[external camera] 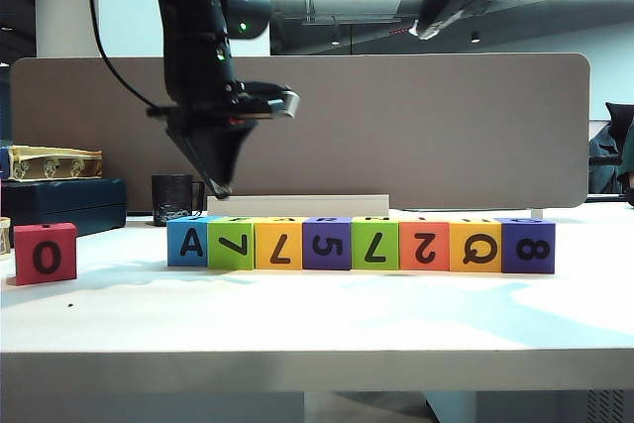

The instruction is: Select the appropriate blocks from the scattered letter blocks on the table and arrange them in a row to spell out "LEARNING".

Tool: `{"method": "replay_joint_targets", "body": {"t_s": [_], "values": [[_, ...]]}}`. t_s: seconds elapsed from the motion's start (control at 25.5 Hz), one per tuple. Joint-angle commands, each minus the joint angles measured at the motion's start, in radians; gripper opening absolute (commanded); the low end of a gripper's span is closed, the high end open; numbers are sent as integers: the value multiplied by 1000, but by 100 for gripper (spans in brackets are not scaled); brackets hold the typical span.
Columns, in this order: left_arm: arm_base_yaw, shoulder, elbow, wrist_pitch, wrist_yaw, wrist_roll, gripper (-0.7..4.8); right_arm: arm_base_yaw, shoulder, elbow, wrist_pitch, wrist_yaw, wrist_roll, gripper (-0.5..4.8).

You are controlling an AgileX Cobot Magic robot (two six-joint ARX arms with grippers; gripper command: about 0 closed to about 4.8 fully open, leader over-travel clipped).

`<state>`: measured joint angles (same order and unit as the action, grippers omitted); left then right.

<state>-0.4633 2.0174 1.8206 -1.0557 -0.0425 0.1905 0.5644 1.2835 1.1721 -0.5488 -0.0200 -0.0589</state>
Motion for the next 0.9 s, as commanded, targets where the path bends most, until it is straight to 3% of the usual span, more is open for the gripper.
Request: {"method": "replay_joint_targets", "body": {"t_s": [0.04, 0.63, 0.9], "values": [[23, -29, 0, 11, -27, 4, -6, -34, -4, 4, 15, 12, -23, -2], [117, -41, 0, -46, -21, -14, -6, -193, -5, 4, -65, 25, -24, -2], [115, -82, 0, -72, 183, -5, -6, -193, -9, 5, -114, 13, -24, -2]]}}
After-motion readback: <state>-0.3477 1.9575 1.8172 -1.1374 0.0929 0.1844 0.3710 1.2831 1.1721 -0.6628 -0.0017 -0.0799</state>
